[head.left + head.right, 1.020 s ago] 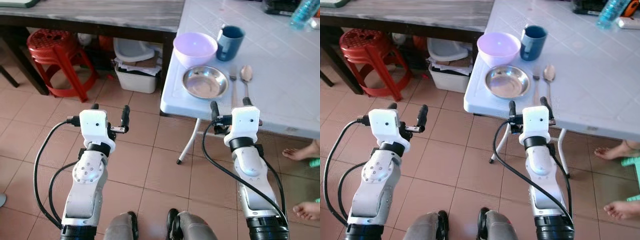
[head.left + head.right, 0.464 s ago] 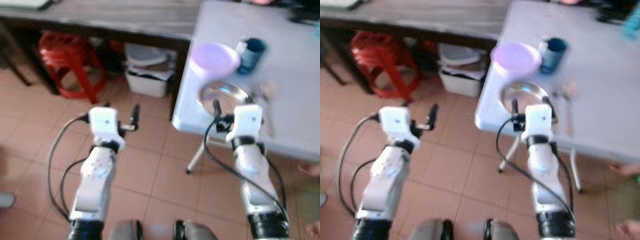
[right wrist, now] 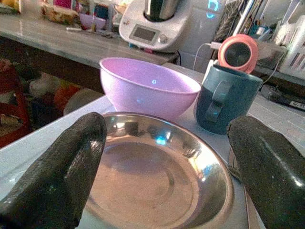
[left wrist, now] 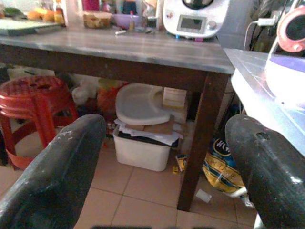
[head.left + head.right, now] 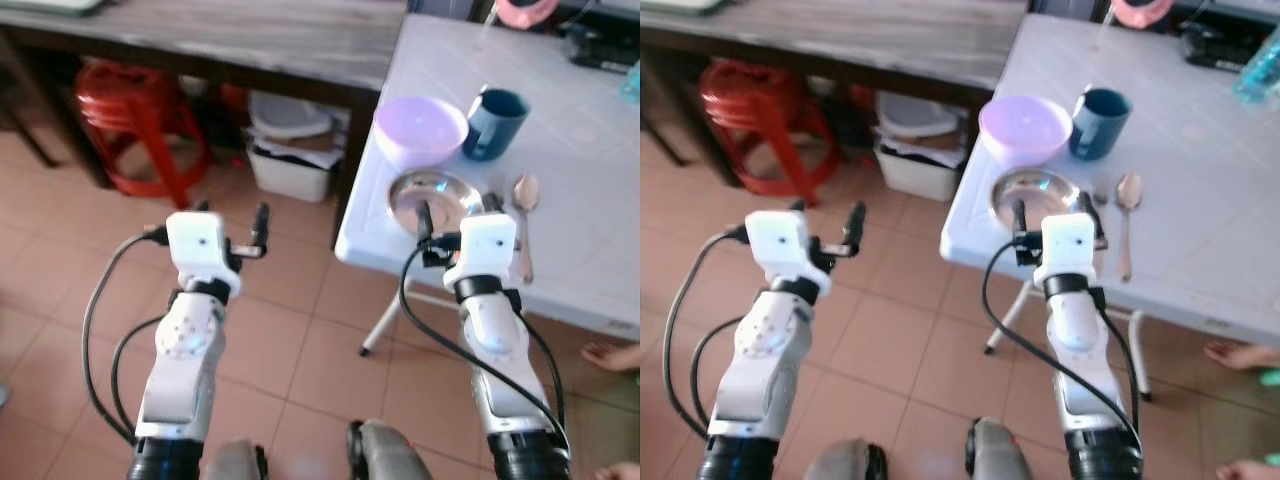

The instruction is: Setting the table

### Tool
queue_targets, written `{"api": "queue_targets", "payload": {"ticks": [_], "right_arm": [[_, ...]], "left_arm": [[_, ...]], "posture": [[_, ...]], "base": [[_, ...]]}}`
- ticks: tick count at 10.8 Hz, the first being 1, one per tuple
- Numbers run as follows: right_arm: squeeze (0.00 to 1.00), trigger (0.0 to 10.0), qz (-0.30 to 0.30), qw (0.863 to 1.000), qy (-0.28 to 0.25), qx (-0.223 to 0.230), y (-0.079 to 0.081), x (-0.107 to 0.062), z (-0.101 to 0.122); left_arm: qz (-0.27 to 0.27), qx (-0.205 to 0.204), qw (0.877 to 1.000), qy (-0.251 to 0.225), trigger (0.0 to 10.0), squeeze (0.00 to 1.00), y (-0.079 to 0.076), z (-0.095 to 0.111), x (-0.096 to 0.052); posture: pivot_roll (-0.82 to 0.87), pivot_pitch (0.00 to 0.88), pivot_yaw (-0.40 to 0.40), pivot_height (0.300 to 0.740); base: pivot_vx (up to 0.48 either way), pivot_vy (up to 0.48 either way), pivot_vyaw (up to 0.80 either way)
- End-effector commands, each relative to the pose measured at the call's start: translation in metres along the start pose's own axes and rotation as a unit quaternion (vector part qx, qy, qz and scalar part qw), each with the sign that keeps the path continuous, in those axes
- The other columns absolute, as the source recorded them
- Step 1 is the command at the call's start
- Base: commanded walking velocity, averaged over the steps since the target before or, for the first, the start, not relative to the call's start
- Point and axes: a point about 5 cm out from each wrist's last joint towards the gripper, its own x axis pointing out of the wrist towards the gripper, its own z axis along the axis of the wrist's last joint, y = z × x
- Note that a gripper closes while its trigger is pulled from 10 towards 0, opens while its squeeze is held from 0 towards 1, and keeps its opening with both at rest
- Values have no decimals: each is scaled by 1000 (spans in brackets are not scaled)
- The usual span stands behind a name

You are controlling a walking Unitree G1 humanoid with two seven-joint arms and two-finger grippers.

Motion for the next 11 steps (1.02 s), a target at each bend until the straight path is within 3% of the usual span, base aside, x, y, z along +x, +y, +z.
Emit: {"api": "queue_targets", "payload": {"ticks": [1,2,5,6,7,11], "right_arm": [[1000,10000,-24,999,-26,-13,-6,7,11],[1000,10000,-38,999,-29,-15,-9,9,13],[1000,10000,-112,992,42,44,-28,9,-4],[275,10000,-117,990,50,56,-31,12,-6],[0,10000,-112,990,56,71,-30,15,-6],[0,10000,-109,984,80,118,-31,21,-9]], "left_arm": [[-8,-2,1000,-8,10000,0,-3,5,2],[-9,-1,1000,-10,10000,0,-4,6,3],[-58,7,998,-6,10000,0,-12,7,0],[-65,9,998,-2,10000,0,-14,5,-3],[-70,9,998,-1,10000,0,-15,6,-4],[-80,14,997,0,10000,0,-17,7,-6]], "posture": [[-31,181,6,740],[-31,187,8,740],[-28,225,20,740],[-25,229,21,740],[-24,232,20,740],[-19,244,18,740]], "base": [[0,0,0],[0,0,0],[0,0,0],[0,0,0],[0,0,0],[0,0,0]]}}
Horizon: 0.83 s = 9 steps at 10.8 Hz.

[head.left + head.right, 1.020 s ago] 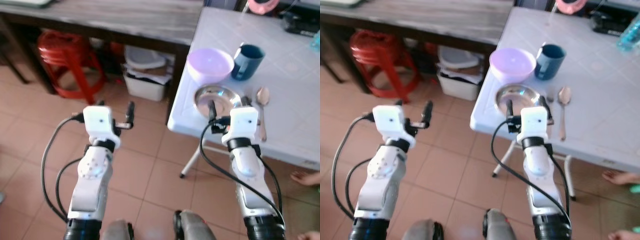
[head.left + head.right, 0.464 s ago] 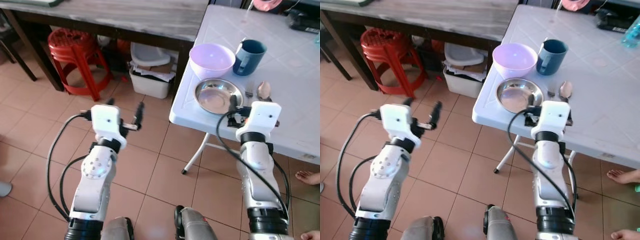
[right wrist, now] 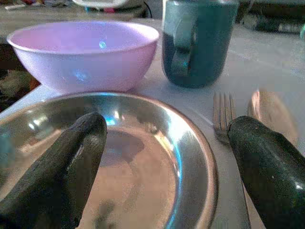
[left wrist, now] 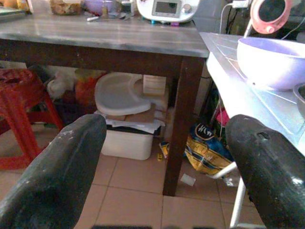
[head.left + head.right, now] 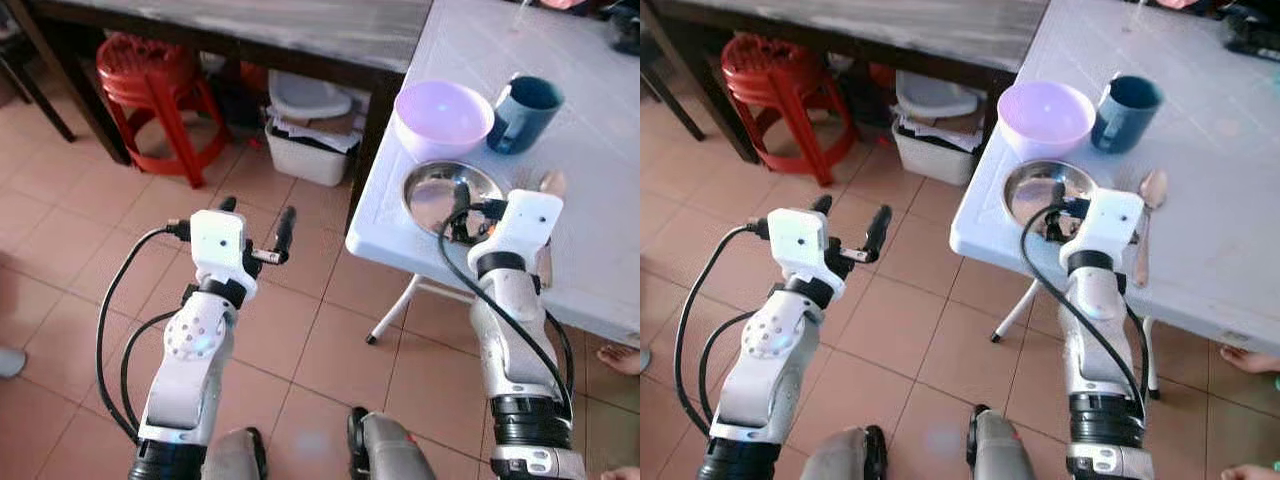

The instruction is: Setting the table

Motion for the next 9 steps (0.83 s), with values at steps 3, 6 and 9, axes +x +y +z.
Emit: {"api": "queue_targets", "payload": {"ticks": [3,6,9], "right_arm": [[0,10000,-2,1000,9,3,-4,-10,-3],[0,10000,-7,1000,22,7,-6,-11,-6],[0,10000,-8,1000,10,27,-2,-9,5]], "left_arm": [[-8,-2,1000,2,10000,0,-2,1,-3],[-12,-1,1000,1,10000,0,-2,2,-1],[-13,2,1000,-3,10000,0,-2,3,-1]], "posture": [[-26,248,16,740],[-27,247,17,740],[-24,245,16,740]], "base": [[0,0,0],[0,0,0],[0,0,0]]}}
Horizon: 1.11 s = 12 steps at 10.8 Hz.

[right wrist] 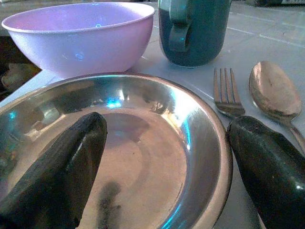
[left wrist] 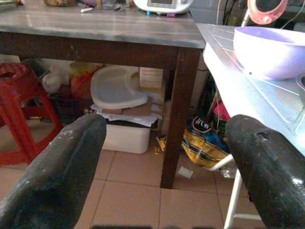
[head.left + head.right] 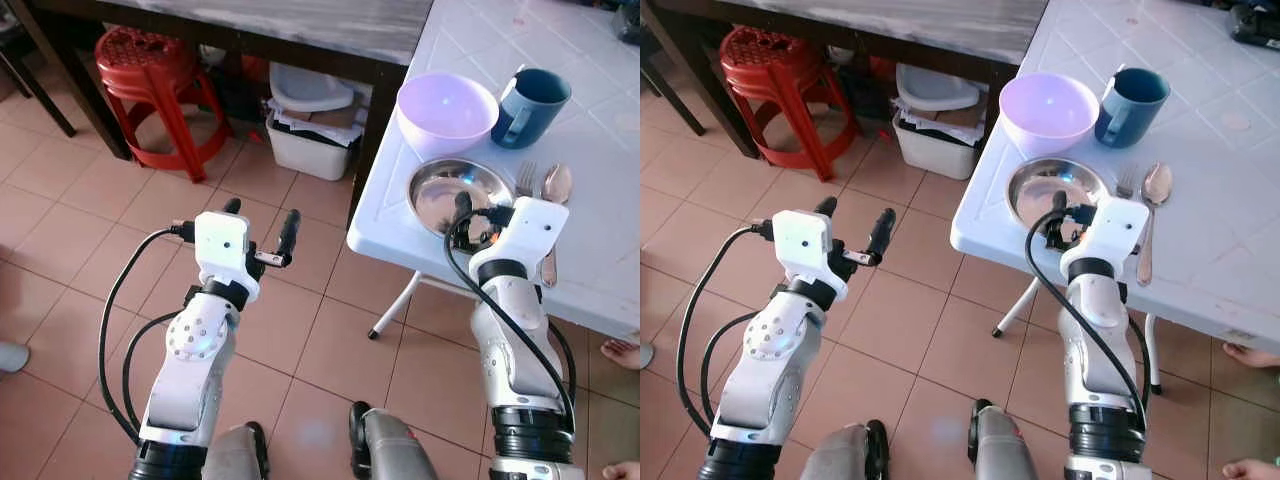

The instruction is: Setting the table

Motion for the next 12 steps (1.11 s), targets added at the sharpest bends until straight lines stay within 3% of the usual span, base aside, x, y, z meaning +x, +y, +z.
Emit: {"api": "queue_targets", "payload": {"ticks": [1,4,7,10,12], "right_arm": [[0,10000,-3,1000,-10,21,1,-2,9],[0,10000,-12,998,2,55,1,-14,10],[0,10000,-13,998,8,56,-4,-24,13],[0,10000,-14,998,13,63,-6,-26,14],[0,10000,-15,995,44,88,-6,-26,2]], "left_arm": [[-7,2,1000,-7,10000,0,-1,5,-1],[-21,12,1000,-11,10000,0,-2,7,0],[-34,13,999,-12,10000,0,-3,8,0],[-38,13,999,-14,10000,0,-4,9,1],[-39,15,999,-13,10000,0,-3,9,0]], "posture": [[-23,245,18,740],[-25,245,19,740],[-31,244,21,740],[-34,245,22,740],[-30,247,23,740]], "base": [[0,0,0],[0,0,0],[0,0,0],[0,0,0],[0,0,0]]}}
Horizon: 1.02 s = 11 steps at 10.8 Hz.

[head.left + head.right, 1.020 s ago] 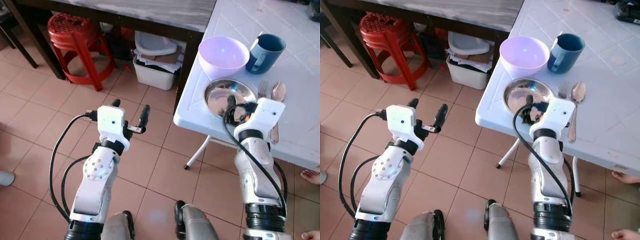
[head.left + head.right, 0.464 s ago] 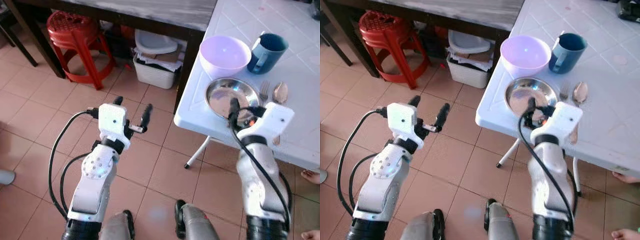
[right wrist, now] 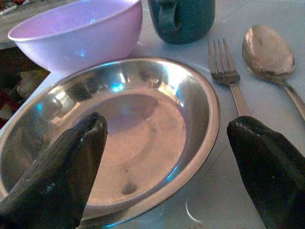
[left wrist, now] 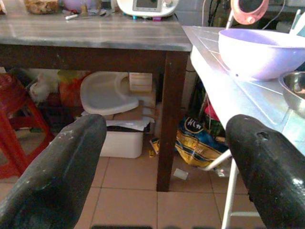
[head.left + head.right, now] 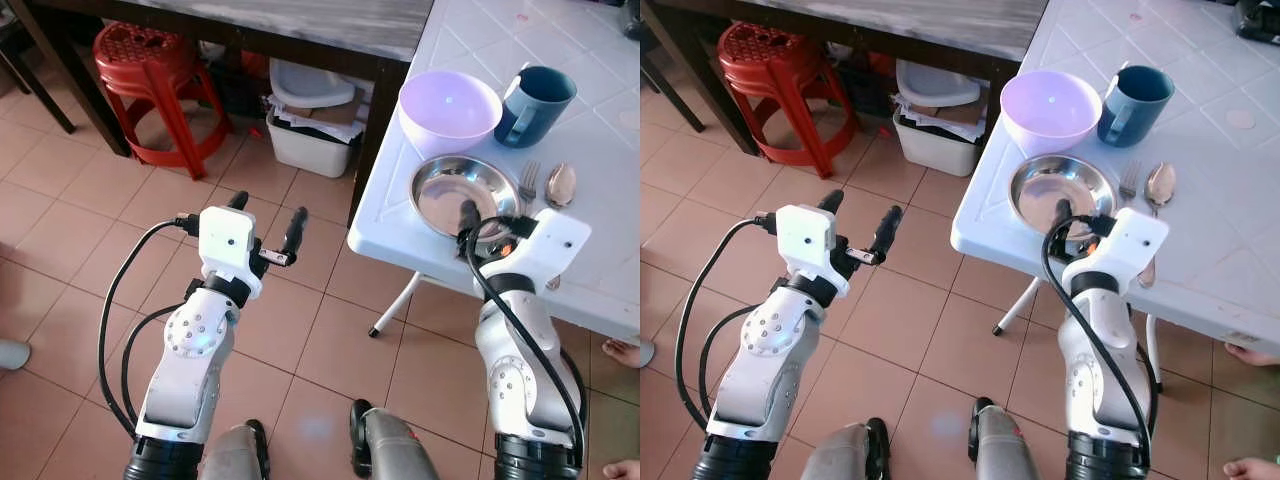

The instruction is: Setting the table

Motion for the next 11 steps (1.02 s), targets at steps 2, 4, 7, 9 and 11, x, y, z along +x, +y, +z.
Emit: {"api": "queue_targets", "payload": {"ticks": [2,4,7,9,11], "right_arm": [[0,10000,3,1000,26,15,-1,1,-9],[0,3137,5,999,38,28,0,1,-13],[0,0,0,998,51,48,-3,7,-15],[0,0,-4,997,54,52,-6,10,-14],[0,0,-5,997,55,52,-7,11,-13]], "left_arm": [[-9,0,1000,0,10000,0,-2,1,-3],[-11,-1,1000,1,10000,0,-3,0,-3],[-15,0,1000,0,10000,0,-3,1,-3],[-96,26,995,8,10000,0,-12,-2,-9],[-190,31,981,33,10000,0,-18,-9,-19]], "posture": [[-28,247,22,740],[-28,249,20,740],[-28,251,18,740],[-28,251,18,740],[-31,253,16,740]], "base": [[0,0,0],[0,0,0],[0,0,0],[0,0,0],[0,0,0]]}}
